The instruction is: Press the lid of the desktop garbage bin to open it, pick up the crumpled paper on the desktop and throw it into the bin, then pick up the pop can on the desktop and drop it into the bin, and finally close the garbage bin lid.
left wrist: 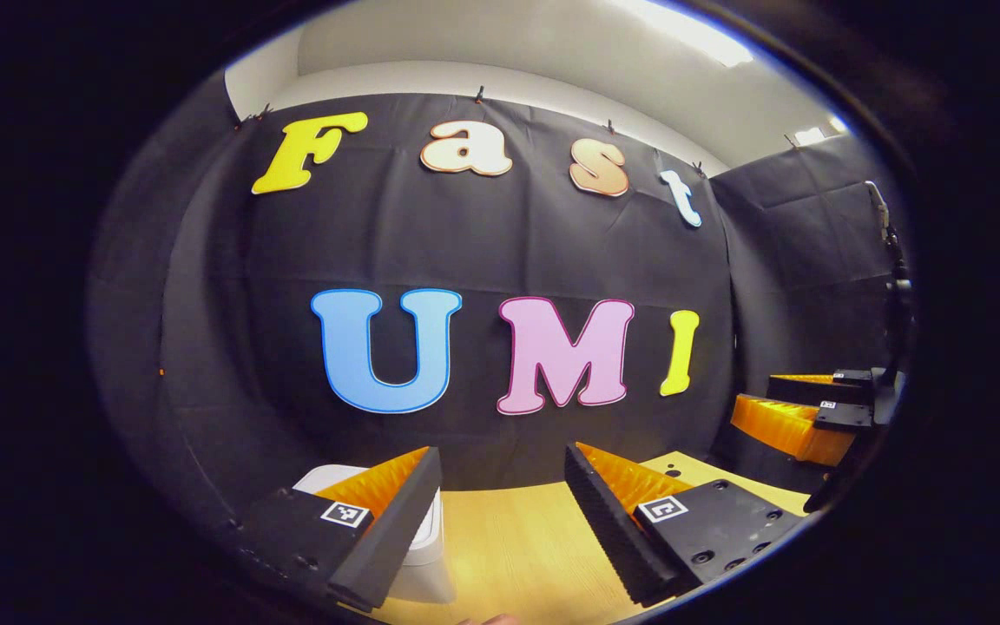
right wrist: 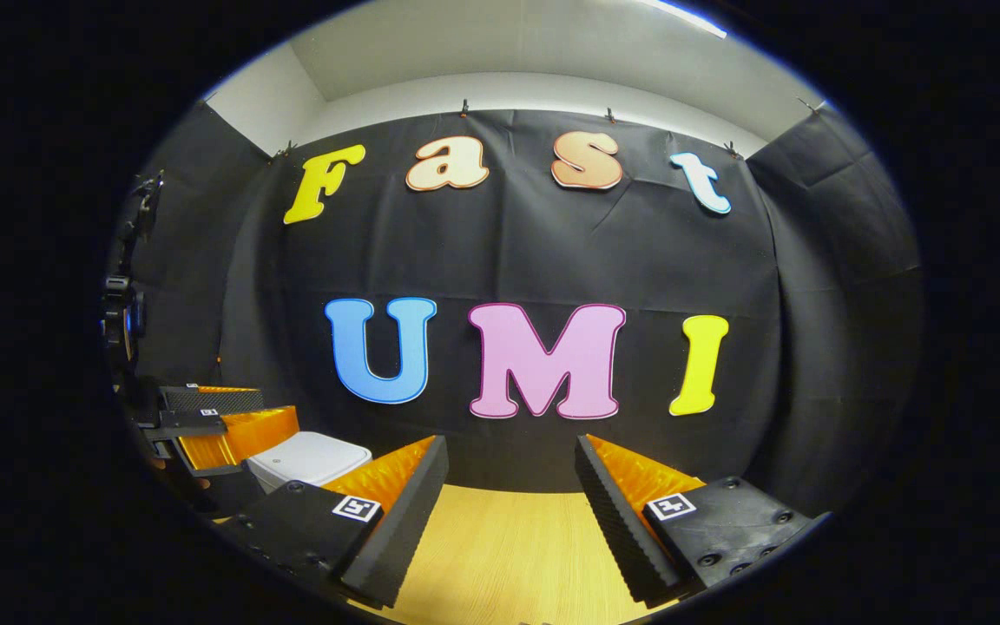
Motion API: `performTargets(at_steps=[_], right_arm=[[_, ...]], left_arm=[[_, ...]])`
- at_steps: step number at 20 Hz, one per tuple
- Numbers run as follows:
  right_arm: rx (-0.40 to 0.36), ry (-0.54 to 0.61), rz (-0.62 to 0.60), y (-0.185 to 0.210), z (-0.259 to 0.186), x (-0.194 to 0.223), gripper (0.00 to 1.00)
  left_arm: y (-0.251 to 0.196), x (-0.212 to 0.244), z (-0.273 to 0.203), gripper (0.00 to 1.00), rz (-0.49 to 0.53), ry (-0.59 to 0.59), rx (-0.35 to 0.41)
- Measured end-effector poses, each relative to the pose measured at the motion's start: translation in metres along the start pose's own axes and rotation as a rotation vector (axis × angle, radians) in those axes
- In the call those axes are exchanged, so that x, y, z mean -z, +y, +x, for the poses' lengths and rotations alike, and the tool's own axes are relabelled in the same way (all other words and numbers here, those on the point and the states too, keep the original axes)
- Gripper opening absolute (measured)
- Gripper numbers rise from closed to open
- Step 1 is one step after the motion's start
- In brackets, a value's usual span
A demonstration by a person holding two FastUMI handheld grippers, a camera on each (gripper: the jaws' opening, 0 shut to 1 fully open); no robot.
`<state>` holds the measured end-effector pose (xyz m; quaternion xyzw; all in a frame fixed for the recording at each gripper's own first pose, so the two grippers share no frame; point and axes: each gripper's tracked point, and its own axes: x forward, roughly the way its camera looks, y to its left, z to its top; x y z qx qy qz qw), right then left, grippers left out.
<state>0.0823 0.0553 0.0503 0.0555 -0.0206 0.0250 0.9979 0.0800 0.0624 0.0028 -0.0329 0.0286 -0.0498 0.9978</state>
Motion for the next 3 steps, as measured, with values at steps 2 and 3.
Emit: performTargets(at_steps=[2, 3], right_arm=[[-0.004, -0.010, 0.012, 0.0029, 0.0038, -0.0030, 0.95], [-0.005, -0.014, 0.012, 0.0034, 0.0048, -0.0037, 0.95]], left_arm=[[0.0009, 0.0005, -0.0017, 0.96, -0.003, 0.001, 0.000], [0.0027, -0.0010, -0.0022, 0.96, -0.004, -0.002, -0.006]])
